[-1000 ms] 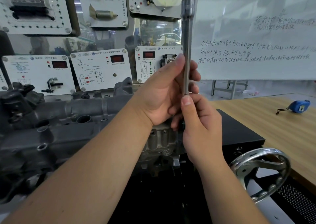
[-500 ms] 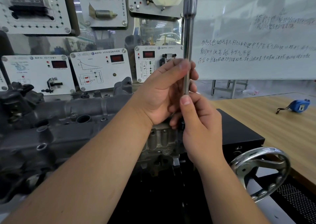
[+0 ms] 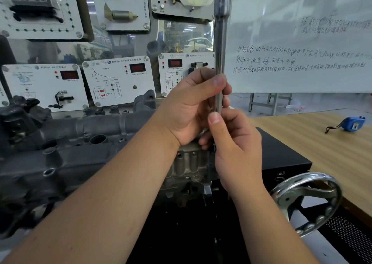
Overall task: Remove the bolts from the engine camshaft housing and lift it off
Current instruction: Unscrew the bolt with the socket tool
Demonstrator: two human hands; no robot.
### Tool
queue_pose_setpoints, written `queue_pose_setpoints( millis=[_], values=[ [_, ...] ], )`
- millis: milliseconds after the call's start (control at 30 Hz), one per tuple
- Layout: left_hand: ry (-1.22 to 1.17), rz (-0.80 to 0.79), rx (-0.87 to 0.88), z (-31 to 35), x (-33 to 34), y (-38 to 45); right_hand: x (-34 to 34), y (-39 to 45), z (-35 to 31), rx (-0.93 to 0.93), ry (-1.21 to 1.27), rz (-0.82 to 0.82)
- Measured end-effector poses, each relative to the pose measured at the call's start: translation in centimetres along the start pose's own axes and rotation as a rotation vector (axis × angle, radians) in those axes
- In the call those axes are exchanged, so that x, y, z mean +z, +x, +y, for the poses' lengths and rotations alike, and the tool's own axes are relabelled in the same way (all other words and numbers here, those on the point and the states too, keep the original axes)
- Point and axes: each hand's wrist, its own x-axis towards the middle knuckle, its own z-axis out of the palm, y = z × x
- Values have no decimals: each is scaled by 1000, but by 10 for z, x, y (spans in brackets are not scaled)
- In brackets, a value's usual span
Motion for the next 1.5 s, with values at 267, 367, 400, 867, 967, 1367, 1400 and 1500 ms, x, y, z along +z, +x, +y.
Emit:
queue_pose_setpoints(
  millis=[267,367,400,867,967,1367,1400,1500],
  values=[
    [-38,-121,-71,1,-2,1,2,0,0,-20,10,-10],
    [-32,-75,-49,1,0,0,3,-1,-1,-11,33,-8],
    [-21,-48,-35,0,0,1,3,-1,-1,-11,29,2],
    [-9,-51,-26,0,0,0,1,-2,-2,-22,38,-25],
    [20,5,10,0,1,0,1,-1,-1,1,26,-6],
    [4,-12,-32,0,3,-1,0,0,0,-1,29,-20],
    [13,11,-22,-1,2,0,0,-1,1,-4,17,-12],
    [28,26,-8,-1,1,0,-1,0,2,-9,-26,-7]
  ],
)
